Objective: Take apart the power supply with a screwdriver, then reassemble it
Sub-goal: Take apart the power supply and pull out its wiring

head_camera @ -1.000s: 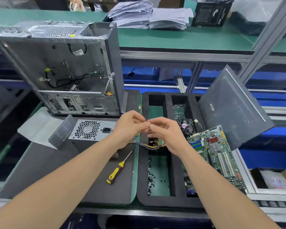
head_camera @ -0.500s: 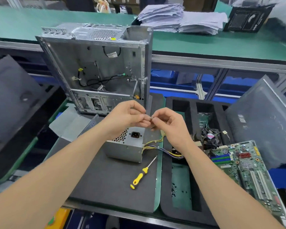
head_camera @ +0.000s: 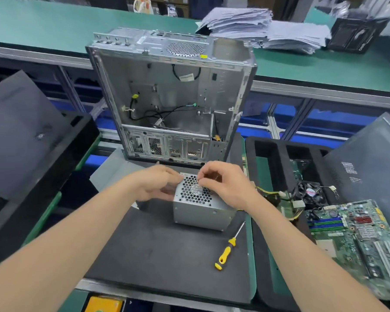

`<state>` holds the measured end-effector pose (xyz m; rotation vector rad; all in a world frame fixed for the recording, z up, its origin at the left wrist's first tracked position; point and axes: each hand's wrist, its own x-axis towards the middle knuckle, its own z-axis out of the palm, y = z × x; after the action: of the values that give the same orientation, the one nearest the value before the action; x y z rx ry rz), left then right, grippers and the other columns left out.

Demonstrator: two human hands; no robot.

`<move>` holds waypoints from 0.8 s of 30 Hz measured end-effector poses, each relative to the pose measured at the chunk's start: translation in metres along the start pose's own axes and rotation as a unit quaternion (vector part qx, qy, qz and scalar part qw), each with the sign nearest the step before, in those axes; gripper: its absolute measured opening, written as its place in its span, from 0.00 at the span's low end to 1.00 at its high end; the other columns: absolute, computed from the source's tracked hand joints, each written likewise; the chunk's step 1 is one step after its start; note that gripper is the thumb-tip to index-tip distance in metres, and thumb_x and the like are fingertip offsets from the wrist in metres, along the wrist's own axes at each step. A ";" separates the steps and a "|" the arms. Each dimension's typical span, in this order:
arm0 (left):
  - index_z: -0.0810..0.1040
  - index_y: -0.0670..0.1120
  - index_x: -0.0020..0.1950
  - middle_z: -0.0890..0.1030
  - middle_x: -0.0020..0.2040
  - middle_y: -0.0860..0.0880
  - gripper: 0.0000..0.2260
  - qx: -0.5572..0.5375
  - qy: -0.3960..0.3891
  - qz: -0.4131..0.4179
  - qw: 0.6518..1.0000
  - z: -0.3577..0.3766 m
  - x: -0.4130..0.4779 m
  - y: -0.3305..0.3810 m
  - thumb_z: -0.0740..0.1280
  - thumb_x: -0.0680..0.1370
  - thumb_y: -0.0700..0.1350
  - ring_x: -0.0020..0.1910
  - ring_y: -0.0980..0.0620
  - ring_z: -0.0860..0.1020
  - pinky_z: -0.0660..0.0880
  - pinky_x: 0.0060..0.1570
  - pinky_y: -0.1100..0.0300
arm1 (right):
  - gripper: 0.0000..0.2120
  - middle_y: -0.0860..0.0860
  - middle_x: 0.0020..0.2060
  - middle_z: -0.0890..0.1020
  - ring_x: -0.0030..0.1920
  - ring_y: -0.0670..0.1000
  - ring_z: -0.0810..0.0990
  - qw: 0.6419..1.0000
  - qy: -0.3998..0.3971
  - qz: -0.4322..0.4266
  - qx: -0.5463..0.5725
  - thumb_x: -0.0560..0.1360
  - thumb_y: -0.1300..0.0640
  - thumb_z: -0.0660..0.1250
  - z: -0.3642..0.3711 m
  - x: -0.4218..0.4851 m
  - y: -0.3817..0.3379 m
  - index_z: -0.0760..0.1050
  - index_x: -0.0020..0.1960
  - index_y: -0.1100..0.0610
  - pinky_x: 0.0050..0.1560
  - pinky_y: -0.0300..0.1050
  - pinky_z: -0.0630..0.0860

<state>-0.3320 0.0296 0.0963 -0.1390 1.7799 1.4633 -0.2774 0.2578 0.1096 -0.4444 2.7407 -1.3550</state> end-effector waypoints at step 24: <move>0.79 0.39 0.58 0.82 0.43 0.44 0.08 -0.005 -0.138 0.030 0.990 -0.018 -0.017 -0.015 0.68 0.80 0.31 0.45 0.46 0.83 0.79 0.50 0.58 | 0.03 0.47 0.52 0.76 0.54 0.54 0.79 0.919 -0.168 -0.059 -0.351 0.84 0.54 0.66 0.032 0.014 -0.055 0.78 0.55 0.51 0.51 0.54 0.77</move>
<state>-0.3221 0.0023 0.0955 0.1089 1.5644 1.4565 -0.2722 0.1976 0.1343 -0.7914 2.8322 -0.2052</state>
